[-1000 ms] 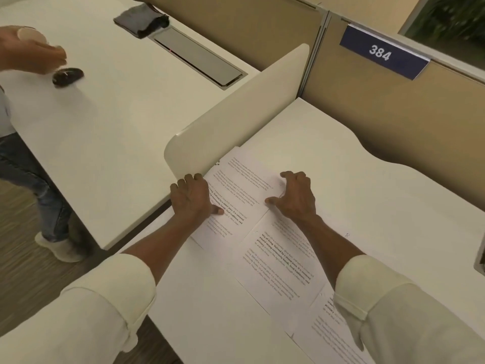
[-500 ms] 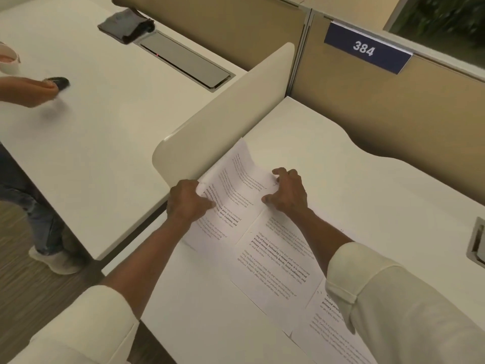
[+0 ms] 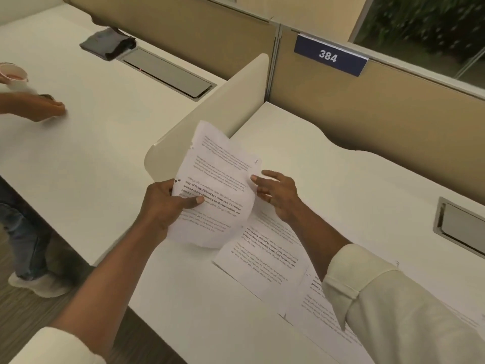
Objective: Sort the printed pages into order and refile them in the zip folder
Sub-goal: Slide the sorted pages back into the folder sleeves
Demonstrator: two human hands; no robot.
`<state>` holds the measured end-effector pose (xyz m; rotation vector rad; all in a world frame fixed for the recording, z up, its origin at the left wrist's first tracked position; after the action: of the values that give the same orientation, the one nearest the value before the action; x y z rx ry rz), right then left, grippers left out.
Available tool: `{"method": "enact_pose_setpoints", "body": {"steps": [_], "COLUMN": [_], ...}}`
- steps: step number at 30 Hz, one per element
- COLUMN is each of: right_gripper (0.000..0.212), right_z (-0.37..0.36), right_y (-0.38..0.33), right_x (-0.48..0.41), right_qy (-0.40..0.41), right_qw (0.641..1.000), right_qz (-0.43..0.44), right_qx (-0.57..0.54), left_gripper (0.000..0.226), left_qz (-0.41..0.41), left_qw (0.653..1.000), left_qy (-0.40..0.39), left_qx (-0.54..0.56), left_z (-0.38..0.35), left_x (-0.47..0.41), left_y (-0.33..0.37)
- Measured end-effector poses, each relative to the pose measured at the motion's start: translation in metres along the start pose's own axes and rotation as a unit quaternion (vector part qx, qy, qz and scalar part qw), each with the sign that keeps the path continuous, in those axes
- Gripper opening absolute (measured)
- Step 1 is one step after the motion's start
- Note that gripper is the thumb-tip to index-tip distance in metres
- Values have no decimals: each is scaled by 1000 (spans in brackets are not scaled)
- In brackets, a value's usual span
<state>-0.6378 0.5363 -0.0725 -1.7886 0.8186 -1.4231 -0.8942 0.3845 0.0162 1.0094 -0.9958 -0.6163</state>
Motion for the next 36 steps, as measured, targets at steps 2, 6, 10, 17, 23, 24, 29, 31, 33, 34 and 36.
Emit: {"method": "enact_pose_setpoints", "body": {"steps": [2,6,10,17,23,24,29,31,33,34,36], "right_gripper": [62,49,42,42,42,42,42,43,43,44,42], "right_z": [-4,1,27,122,209,222,290,316,342,356,384], "right_y": [3,4,5,27,60,66,90,99,109,115,127], "right_x": [16,48,84,153,221,232,295,319,342,352,373], "right_qy": [-28,-45,-30,47,86,88,114,121,129,135,154], "right_qw": [998,996,995,996,994,994,990,989,987,987,984], "right_qz": [-15,-4,23,56,58,58,71,77,79,77,75], "right_qx": [-46,-82,-88,-50,-29,-25,-35,-47,-50,-50,-51], "left_gripper": [38,35,38,29,18,19,22,20,15,13,10], "left_qz": [-10,-13,19,77,81,75,40,17,-11,-21,-30], "left_qw": [1000,999,996,988,978,976,971,972,973,974,974], "left_qy": [0,-27,-63,-134,-187,-194,-209,-200,-187,-181,-179], "left_qx": [9,31,59,6,-48,-60,-107,-123,-134,-134,-134], "left_z": [-1,-10,-27,-91,-173,-185,-244,-266,-287,-297,-317], "left_x": [7,20,33,62,117,127,186,212,239,252,278], "left_y": [5,12,7,-24,-46,-49,-62,-65,-66,-68,-72]}}
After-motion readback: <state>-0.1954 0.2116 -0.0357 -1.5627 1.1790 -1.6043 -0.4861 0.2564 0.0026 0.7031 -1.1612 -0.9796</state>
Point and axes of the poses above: each hand's wrist, its own x-axis away from the middle knuckle, its own z-axis out of the back of the hand, y = z × x, the point moved 9 cm from there along -x, towards the middle knuckle, and after that the axes turned 1 degree about -x, right-handed, at the moved point
